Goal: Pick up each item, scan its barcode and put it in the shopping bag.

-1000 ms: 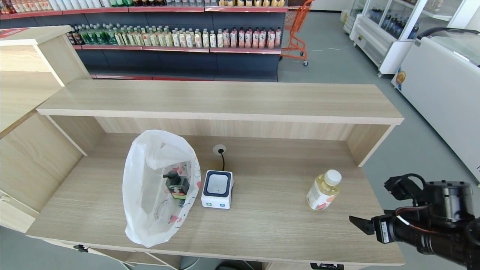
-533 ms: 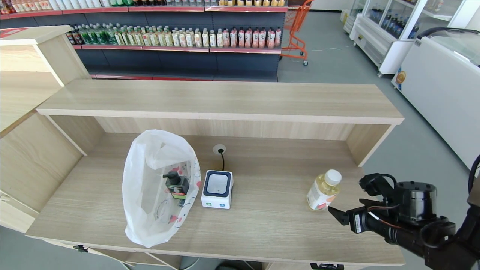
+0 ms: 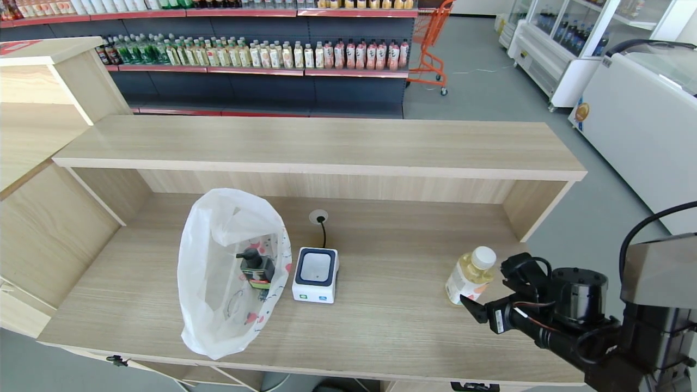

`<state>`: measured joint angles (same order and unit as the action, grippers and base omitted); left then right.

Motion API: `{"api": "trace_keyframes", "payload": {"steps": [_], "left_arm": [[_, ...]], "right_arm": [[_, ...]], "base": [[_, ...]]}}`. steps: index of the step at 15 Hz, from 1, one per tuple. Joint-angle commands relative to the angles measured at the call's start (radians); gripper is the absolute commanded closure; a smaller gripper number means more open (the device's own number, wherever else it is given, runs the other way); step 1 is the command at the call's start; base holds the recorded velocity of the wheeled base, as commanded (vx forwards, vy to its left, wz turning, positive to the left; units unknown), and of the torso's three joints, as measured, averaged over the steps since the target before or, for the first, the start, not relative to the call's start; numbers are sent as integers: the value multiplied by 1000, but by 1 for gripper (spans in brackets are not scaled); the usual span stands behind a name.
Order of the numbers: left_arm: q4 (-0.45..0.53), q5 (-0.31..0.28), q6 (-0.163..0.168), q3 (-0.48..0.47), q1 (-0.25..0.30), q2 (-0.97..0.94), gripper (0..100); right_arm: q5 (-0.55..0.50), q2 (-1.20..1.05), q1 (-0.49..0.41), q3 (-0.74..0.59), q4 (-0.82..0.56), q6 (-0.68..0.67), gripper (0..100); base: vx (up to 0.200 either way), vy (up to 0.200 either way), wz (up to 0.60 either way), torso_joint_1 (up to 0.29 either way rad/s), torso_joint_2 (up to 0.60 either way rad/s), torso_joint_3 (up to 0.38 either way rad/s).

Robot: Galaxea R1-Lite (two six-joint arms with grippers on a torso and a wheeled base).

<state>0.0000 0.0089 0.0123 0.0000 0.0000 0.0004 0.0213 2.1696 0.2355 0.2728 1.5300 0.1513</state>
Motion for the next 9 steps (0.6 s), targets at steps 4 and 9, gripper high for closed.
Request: {"api": "trace_keyframes", "payload": {"steps": [4, 9], "left_arm": [[0, 0, 0, 0, 0, 0, 0], [0, 0, 0, 0, 0, 0, 0]], "right_arm": [[-1, 92, 2, 125, 13, 27, 0], [-4, 159, 28, 273, 7, 37, 0]], "base": [[0, 0, 0, 0, 0, 0], [0, 0, 0, 0, 0, 0]]}}
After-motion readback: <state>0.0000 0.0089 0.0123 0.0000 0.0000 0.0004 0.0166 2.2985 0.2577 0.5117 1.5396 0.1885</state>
